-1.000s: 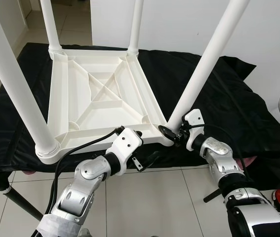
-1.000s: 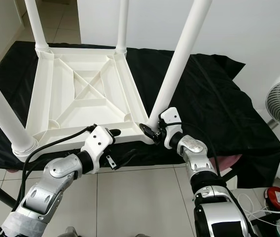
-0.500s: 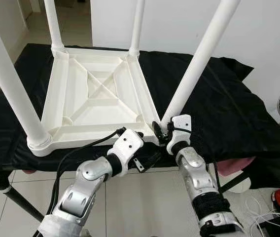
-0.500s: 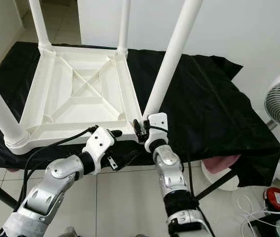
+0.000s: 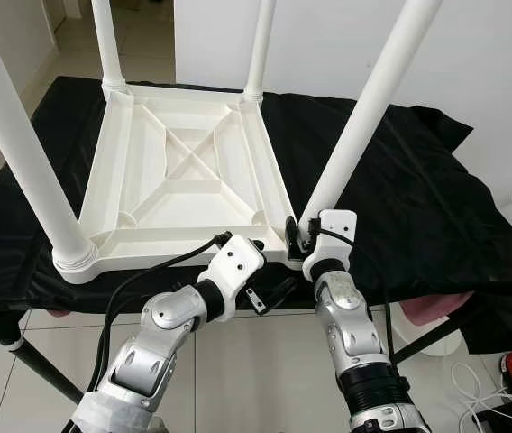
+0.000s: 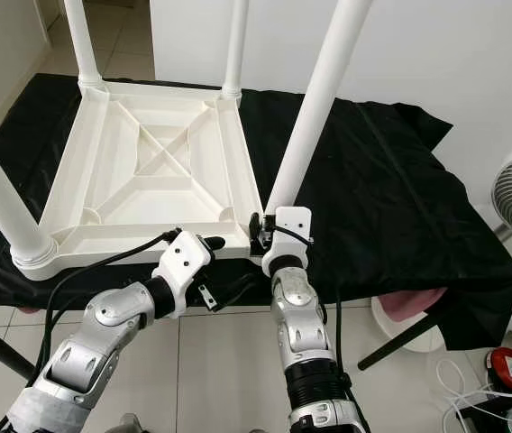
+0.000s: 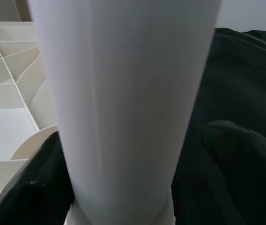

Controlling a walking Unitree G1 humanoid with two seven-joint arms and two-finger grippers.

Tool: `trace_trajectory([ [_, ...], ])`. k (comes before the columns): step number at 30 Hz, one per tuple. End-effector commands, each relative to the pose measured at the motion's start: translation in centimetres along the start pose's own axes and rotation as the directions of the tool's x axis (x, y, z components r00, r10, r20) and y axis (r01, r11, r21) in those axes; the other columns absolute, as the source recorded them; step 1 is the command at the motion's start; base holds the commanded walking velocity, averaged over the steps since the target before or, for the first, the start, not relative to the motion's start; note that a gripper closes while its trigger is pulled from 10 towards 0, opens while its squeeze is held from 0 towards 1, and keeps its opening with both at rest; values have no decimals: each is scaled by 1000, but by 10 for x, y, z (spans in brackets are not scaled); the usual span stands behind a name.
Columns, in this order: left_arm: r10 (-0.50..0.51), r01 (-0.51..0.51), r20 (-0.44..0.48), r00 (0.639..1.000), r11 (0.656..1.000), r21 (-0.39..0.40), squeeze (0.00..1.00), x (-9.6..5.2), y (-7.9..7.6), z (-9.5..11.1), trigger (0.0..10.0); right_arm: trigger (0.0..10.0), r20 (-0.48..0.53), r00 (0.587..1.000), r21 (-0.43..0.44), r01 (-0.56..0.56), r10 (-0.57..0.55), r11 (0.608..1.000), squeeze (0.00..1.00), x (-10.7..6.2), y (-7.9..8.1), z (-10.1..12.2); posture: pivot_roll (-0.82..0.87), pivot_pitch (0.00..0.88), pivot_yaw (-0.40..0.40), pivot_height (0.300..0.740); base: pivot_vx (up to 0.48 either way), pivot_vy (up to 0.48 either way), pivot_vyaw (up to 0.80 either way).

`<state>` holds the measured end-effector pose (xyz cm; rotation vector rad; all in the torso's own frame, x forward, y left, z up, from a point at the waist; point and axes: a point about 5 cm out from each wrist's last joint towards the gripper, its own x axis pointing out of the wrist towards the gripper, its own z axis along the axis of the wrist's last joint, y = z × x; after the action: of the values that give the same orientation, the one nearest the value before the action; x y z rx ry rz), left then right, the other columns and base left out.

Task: Building children table

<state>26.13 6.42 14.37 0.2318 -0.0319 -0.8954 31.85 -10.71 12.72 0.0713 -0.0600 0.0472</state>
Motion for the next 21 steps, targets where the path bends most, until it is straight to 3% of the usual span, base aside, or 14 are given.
trace_trajectory([
  [1,47,-47,-1,999,999,8,0,2,2,0,10000,10000,0,1000,4,10,-10,1000,1000,-1,-7,-1,40,0,-117,740,0,0,0],
  [4,50,-50,-1,999,999,6,0,2,2,0,10000,10000,22,1000,-11,-21,21,1000,1000,0,-13,3,38,0,-117,740,0,0,0],
  [5,50,-50,-1,999,999,5,0,2,2,0,10000,10000,12,994,-20,-109,110,994,537,3,-18,4,38,0,-116,740,0,0,0],
  [6,51,-51,-1,999,999,5,0,2,2,0,10000,10000,-5,981,-22,-194,194,981,0,5,-22,3,37,1,-116,740,0,0,0],
  [9,51,-51,-2,999,999,5,0,2,2,0,10000,10000,-25,956,-37,-292,292,956,0,8,-28,4,37,7,-112,740,0,0,0],
  [11,44,-44,0,999,999,-1,0,1,2,0,10000,10000,-34,914,-83,-406,404,910,0,12,-33,8,36,11,-108,740,0,0,0],
  [12,44,-44,0,999,999,-1,0,1,2,0,10000,10000,-34,914,-83,-406,404,910,0,12,-33,8,36,11,-108,740,0,0,0],
  [15,16,-16,3,1000,1000,-5,0,-1,-2,1,10000,10000,-56,847,-129,-531,529,837,0,20,-35,11,42,12,-103,740,0,0,0],
  [21,11,-11,4,1000,1000,-5,0,-1,-2,1,10000,10000,-69,820,-140,-572,568,808,0,23,-34,11,49,10,-103,740,0,0,0],
])
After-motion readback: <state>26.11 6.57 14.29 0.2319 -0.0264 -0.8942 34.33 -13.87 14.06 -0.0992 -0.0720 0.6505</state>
